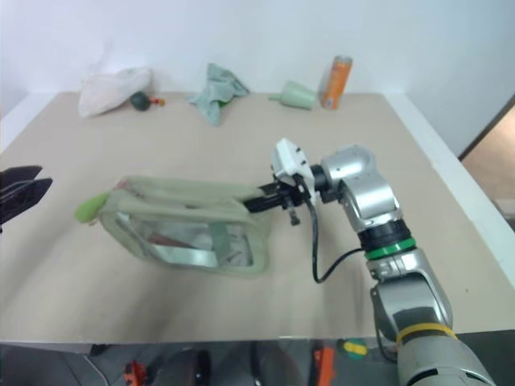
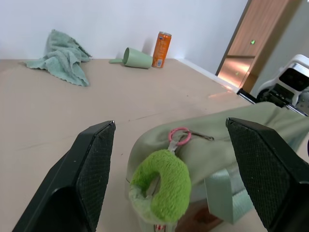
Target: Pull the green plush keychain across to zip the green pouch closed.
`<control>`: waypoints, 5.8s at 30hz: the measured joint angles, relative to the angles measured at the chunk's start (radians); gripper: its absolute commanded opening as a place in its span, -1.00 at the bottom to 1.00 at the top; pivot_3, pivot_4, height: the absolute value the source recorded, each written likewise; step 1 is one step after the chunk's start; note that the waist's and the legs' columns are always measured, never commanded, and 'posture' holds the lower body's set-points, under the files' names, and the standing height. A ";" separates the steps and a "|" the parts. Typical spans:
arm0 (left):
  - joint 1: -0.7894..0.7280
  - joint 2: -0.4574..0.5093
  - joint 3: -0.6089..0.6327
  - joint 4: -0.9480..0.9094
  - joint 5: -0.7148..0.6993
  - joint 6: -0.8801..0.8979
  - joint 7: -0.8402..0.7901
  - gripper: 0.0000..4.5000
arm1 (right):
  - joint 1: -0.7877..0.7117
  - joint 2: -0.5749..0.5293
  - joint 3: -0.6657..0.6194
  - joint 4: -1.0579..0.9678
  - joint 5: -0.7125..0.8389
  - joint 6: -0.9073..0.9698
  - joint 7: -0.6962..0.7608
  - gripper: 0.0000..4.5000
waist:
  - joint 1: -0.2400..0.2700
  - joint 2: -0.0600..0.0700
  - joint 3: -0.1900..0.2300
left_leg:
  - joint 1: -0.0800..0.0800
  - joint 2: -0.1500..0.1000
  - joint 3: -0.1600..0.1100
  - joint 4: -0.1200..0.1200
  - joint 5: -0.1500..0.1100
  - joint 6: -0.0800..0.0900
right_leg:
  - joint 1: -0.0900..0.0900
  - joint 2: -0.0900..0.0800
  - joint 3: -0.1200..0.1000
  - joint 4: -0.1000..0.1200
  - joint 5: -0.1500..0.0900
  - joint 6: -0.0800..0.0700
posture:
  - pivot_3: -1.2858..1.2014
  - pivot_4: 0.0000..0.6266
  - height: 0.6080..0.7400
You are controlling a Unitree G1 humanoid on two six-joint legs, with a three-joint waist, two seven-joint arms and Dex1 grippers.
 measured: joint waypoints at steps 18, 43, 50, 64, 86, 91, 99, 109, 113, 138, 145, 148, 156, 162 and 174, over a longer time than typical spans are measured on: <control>-0.030 -0.033 -0.099 0.067 0.017 -0.019 -0.028 0.69 | 0.101 -0.067 -0.002 -0.156 0.021 0.162 -0.046 -0.58 | 0.001 0.000 0.000 | -0.001 0.000 -0.001 0.000 -0.002 -0.004 | 0.000 0.000 -0.002 0.000 -0.003 -0.002 | 0.03 -0.52 1.00; -0.009 -0.046 -0.056 0.042 0.013 -0.050 -0.024 0.69 | 0.072 -0.235 -0.087 -0.102 0.052 0.209 -0.007 -0.58 | 0.005 0.001 0.001 | -0.002 -0.002 -0.001 0.000 -0.004 -0.004 | 0.000 -0.002 -0.001 -0.001 -0.005 -0.002 | 0.03 -0.52 1.00; -0.059 -0.055 -0.115 0.076 0.028 -0.070 -0.025 0.69 | 0.094 -0.236 -0.095 -0.138 0.060 0.220 -0.024 -0.46 | 0.004 0.001 0.000 | -0.002 -0.002 -0.001 0.000 -0.004 -0.004 | 0.000 -0.002 -0.001 -0.001 -0.005 -0.001 | 0.03 -0.52 1.00; -0.073 -0.073 -0.123 0.087 0.047 -0.102 -0.028 0.69 | 0.101 -0.360 -0.129 -0.065 0.001 0.191 -0.045 0.79 | 0.005 0.001 0.001 | -0.002 -0.003 -0.001 0.000 -0.004 -0.005 | 0.000 -0.002 0.000 -0.001 -0.005 -0.001 | 0.03 -0.52 1.00; -0.139 -0.044 -0.280 -0.045 0.027 -0.100 -0.196 0.69 | 0.332 -0.428 -0.263 -0.520 0.239 0.461 -0.156 0.79 | 0.004 0.001 0.001 | -0.002 -0.004 -0.001 0.002 -0.005 -0.005 | 0.001 -0.002 0.002 -0.001 -0.005 0.003 | 0.03 -0.52 1.00; -0.163 -0.039 -0.317 -0.099 0.011 -0.100 -0.215 0.69 | 0.337 -0.408 -0.221 -0.517 0.217 0.448 -0.170 0.79 | 0.004 0.001 0.001 | -0.002 -0.004 -0.001 0.001 -0.005 -0.005 | 0.001 -0.001 0.002 -0.001 -0.006 0.003 | 0.03 -0.52 1.00; -0.162 -0.039 -0.347 -0.156 0.000 -0.102 -0.225 0.69 | 0.359 -0.390 -0.197 -0.502 0.188 0.422 -0.182 0.28 | 0.004 0.001 0.001 | -0.002 -0.004 -0.002 0.002 -0.005 -0.005 | 0.001 -0.001 0.002 -0.001 -0.006 0.003 | 0.03 -0.52 1.00; -0.157 -0.092 -0.328 -0.066 -0.006 -0.128 -0.149 0.69 | 0.362 -0.387 -0.195 -0.474 0.168 0.400 -0.170 -0.99 | 0.004 0.001 0.001 | -0.002 -0.004 -0.002 0.002 -0.005 -0.005 | 0.001 -0.001 0.002 -0.001 -0.006 0.003 | 0.03 -0.52 1.00; -0.093 -0.115 -0.303 0.012 0.051 -0.154 -0.117 0.69 | 0.362 -0.376 -0.185 -0.459 0.142 0.376 -0.181 -0.99 | 0.002 0.001 0.001 | -0.001 -0.003 -0.001 0.002 -0.005 -0.005 | 0.002 -0.001 0.004 -0.001 -0.006 0.003 | 0.03 -0.52 1.00; 0.028 -0.142 -0.363 -0.051 0.077 -0.145 -0.140 0.69 | 0.353 -0.362 -0.158 -0.434 0.090 0.325 -0.181 -0.99 | 0.002 -0.001 -0.001 | 0.001 -0.001 -0.001 0.002 -0.005 -0.005 | 0.002 0.001 0.002 0.000 -0.005 0.003 | 0.03 -0.52 1.00; 0.009 -0.144 -0.393 -0.038 0.104 -0.146 -0.141 -0.14 | 0.357 -0.362 -0.160 -0.436 0.089 0.326 -0.186 -1.00 | 0.002 -0.001 -0.001 | 0.001 0.000 -0.001 0.002 -0.005 -0.005 | 0.002 0.002 0.002 0.000 -0.005 0.003 | 0.03 -0.52 1.00; -0.004 -0.153 -0.393 -0.038 0.102 -0.148 -0.138 -0.58 | 0.360 -0.362 -0.162 -0.437 0.089 0.326 -0.190 -1.00 | 0.003 -0.001 -0.001 | 0.001 -0.001 -0.001 0.002 -0.005 -0.005 | 0.002 0.001 0.002 0.000 -0.005 0.003 | 0.03 -0.52 1.00; -0.113 -0.170 -0.375 -0.003 0.046 -0.149 -0.088 -0.98 | 0.360 -0.363 -0.162 -0.437 0.082 0.324 -0.198 -1.00 | 0.003 -0.001 -0.001 | 0.001 -0.001 -0.001 0.002 -0.005 -0.005 | 0.002 0.002 0.002 0.000 -0.005 0.003 | 0.03 -0.52 1.00; -0.272 -0.190 -0.415 -0.004 0.010 -0.149 -0.036 -0.98 | 0.353 -0.362 -0.156 -0.432 0.077 0.318 -0.195 -1.00 | 0.003 -0.001 -0.001 | 0.000 -0.001 -0.001 0.002 -0.005 -0.005 | 0.003 0.002 0.003 0.000 -0.005 0.004 | 0.03 -0.52 1.00; -0.403 -0.153 -0.709 -0.031 0.220 -0.128 -0.093 -0.57 | 0.354 -0.355 -0.157 -0.432 0.063 0.320 -0.207 -1.00 | 0.004 -0.001 -0.001 | 0.001 -0.001 -0.001 0.002 -0.004 -0.005 | 0.003 0.003 0.005 0.000 -0.004 0.004 | 0.03 -0.52 1.00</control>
